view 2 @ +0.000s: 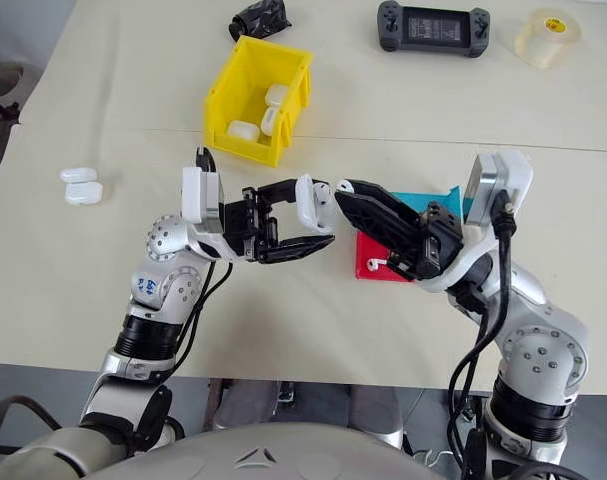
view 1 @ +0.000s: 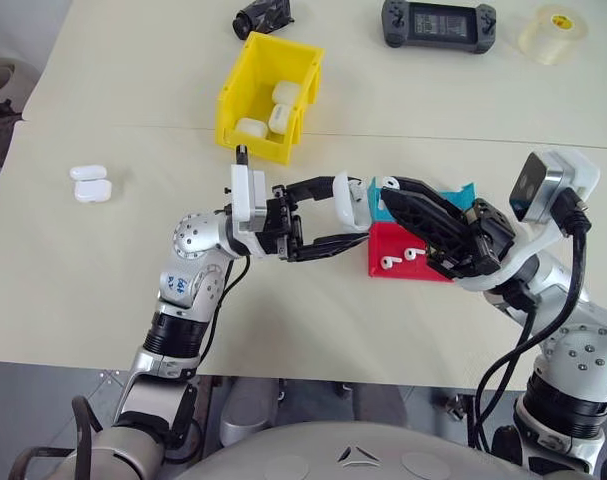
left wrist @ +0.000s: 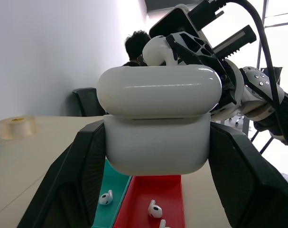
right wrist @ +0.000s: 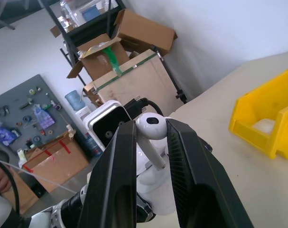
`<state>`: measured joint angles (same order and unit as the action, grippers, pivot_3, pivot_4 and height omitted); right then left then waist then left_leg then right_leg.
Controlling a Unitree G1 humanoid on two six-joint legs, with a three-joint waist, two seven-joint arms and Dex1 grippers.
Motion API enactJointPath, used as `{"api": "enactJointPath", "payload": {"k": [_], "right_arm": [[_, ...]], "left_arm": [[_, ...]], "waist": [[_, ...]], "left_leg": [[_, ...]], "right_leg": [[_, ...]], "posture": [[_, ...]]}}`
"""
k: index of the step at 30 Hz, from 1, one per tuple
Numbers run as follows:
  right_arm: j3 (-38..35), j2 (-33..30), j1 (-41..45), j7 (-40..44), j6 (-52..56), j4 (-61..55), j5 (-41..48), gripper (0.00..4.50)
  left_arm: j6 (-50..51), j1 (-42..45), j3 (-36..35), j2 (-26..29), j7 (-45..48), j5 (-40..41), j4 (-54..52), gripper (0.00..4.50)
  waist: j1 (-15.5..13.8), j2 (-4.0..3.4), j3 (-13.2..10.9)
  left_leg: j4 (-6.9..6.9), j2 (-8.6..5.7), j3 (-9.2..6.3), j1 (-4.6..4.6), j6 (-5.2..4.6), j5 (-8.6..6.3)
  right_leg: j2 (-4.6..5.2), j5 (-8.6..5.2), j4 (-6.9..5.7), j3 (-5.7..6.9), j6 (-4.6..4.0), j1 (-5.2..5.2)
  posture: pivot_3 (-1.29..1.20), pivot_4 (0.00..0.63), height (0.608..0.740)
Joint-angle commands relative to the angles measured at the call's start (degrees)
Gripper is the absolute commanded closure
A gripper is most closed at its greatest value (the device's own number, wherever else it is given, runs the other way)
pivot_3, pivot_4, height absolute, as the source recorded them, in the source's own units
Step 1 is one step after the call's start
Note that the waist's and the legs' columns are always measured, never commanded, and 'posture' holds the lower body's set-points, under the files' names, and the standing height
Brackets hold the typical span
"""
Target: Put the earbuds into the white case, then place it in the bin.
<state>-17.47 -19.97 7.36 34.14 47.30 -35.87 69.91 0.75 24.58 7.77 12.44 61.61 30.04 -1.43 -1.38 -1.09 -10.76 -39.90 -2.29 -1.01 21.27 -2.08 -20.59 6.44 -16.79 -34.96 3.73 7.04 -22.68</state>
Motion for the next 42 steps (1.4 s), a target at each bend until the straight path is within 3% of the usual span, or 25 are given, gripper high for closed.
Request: {"api": "enactJointPath", "payload": {"k": [1,23,31,35,42], "right_arm": [[1.55,-0.1,-0.93,-0.52,-2.77,-2.01,1.0,3.79],[9.38,-4.21,-4.64,0.6,-6.44,0.66,-0.95,3.79],[9.89,-5.65,-4.18,2.39,-8.28,1.4,-2.04,1.37],[5.96,-8.89,-5.06,4.75,-10.9,1.66,-4.78,0.08],[-5.18,-18.68,-9.51,10.45,-11.24,5.7,-5.06,0.03]], "left_arm": [[-0.02,1.17,-0.46,-0.56,0.17,0.84,-1.13,1.7],[1.18,1.16,-1.85,-2.82,-2.08,2.41,-2.36,1.7],[2.09,1.28,-2.26,-3.07,-1.08,2.29,-2.79,1.7],[1.96,1.19,-2.22,-2.27,-0.42,1.77,-2.6,1.7],[0.89,1.61,-1.88,-1.34,1.88,1.08,-1.04,1.7]], "waist": [[0.03,0.0,0.0],[0.01,0.0,0.0],[-0.04,0.0,0.0],[-0.09,0.0,0.0],[-0.2,0.02,-0.01]], "left_leg": [[0.0,0.0,0.0,0.0,-0.01,0.0],[0.02,0.02,-0.01,0.0,-0.03,-0.01],[0.02,0.05,0.0,0.0,-0.03,-0.01],[0.02,0.01,-0.01,0.01,-0.05,-0.01],[0.03,0.0,0.0,0.02,-0.1,-0.01]], "right_leg": [[0.0,0.0,0.0,0.0,0.0,0.0],[0.03,0.0,0.05,-0.01,0.0,0.0],[0.05,0.0,0.08,-0.01,0.0,0.01],[0.07,0.0,0.09,0.0,0.0,0.01],[0.05,0.01,0.23,0.01,0.01,0.05]], "posture": [[0.0,0.15,0.74],[0.0,0.15,0.74],[0.0,0.15,0.74],[0.0,0.15,0.74],[0.0,0.15,0.74]]}}
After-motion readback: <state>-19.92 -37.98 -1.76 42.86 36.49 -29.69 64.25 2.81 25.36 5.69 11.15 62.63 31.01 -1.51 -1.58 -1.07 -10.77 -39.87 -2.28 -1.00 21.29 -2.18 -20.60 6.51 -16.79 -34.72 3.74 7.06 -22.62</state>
